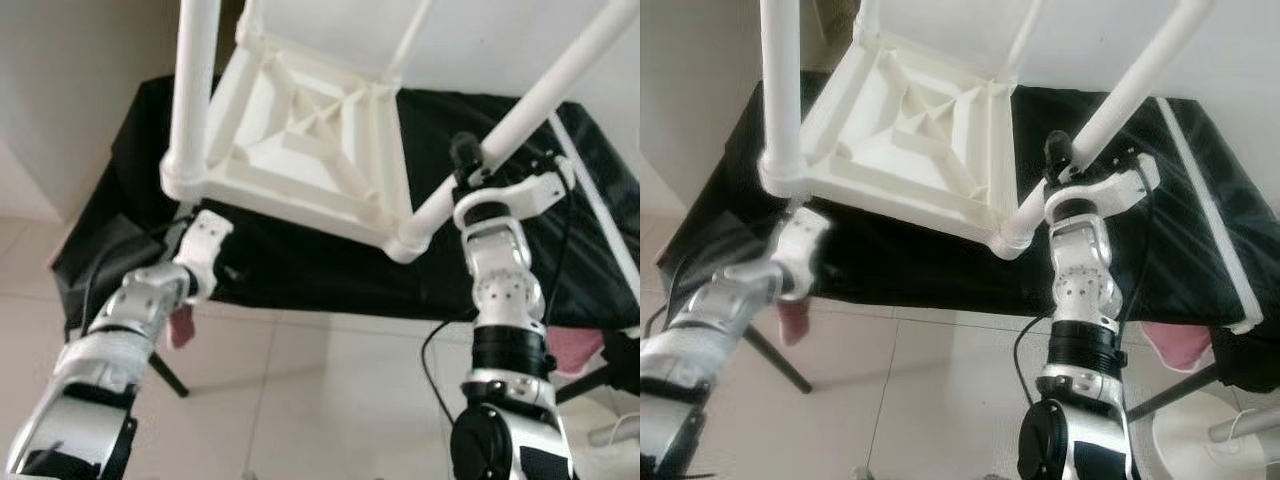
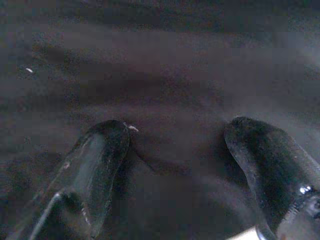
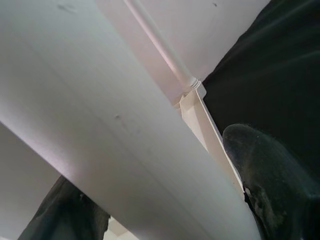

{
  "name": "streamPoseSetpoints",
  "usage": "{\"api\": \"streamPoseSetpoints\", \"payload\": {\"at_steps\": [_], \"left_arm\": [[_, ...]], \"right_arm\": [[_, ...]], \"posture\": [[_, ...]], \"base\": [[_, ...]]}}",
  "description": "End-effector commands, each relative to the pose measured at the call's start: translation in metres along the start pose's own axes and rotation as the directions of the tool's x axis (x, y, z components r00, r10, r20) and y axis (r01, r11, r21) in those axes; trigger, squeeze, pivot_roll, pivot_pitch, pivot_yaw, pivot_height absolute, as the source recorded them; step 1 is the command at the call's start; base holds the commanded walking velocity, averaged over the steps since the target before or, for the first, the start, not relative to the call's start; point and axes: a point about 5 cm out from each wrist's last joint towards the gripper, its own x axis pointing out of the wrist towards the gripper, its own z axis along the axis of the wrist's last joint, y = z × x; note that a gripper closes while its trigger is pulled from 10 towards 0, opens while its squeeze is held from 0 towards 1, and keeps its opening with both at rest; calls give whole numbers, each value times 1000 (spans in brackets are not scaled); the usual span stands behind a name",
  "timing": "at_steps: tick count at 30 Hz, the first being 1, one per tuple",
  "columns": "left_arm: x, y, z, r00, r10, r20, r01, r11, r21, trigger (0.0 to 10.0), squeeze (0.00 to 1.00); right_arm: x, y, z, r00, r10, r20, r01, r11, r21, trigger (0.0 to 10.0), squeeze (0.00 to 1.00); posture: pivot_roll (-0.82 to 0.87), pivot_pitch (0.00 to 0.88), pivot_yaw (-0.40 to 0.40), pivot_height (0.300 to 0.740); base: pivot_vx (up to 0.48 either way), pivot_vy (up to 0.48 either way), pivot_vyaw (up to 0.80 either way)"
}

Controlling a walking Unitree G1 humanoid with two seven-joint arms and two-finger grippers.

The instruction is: Building children table

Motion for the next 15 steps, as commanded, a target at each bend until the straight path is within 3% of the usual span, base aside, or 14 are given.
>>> {"api": "streamPoseSetpoints", "payload": {"at_steps": [1,5,7,9,10,11,12,14,15], "left_arm": [[-3,19,4,982,188,10,-189,982,7,10000,0],[-5,37,35,940,330,89,-329,944,-30,10000,0],[-5,37,35,940,330,89,-329,944,-30,10000,0],[-9,47,69,889,421,183,-408,907,-103,10000,0],[-12,51,94,854,454,255,-419,890,-181,10000,0],[-12,51,94,854,454,255,-419,890,-181,10000,0],[-15,51,114,828,465,313,-400,881,-251,10000,0],[-19,46,157,772,441,457,-261,876,-405,10000,0],[-19,46,157,772,441,457,-261,876,-405,10000,0]], "right_arm": [[-9,-26,-14,993,-95,-67,103,986,131,10000,0],[-15,-42,-11,989,-127,-75,137,979,153,10000,0],[-15,-42,-11,989,-127,-75,137,979,153,10000,0],[-20,-54,-13,985,-145,-91,160,968,195,10000,0],[-25,-62,-14,982,-160,-99,178,958,223,10000,0],[-25,-62,-14,982,-160,-99,178,958,223,10000,0],[-28,-69,-16,979,-176,-102,196,953,232,10000,0],[-34,-80,-22,974,-193,-120,218,940,263,10000,0],[-34,-80,-22,974,-193,-120,218,940,263,10000,0]], "posture": [[-52,83,5,740],[-53,78,9,740],[-53,78,9,740],[-56,73,13,740],[-58,72,15,740],[-58,72,15,740],[-56,72,17,740],[-57,74,21,740],[-57,74,21,740]], "base": [[0,0,0],[0,0,0],[0,0,0],[0,0,0],[0,0,0],[0,0,0],[0,0,0],[0,0,0],[0,0,0]]}}
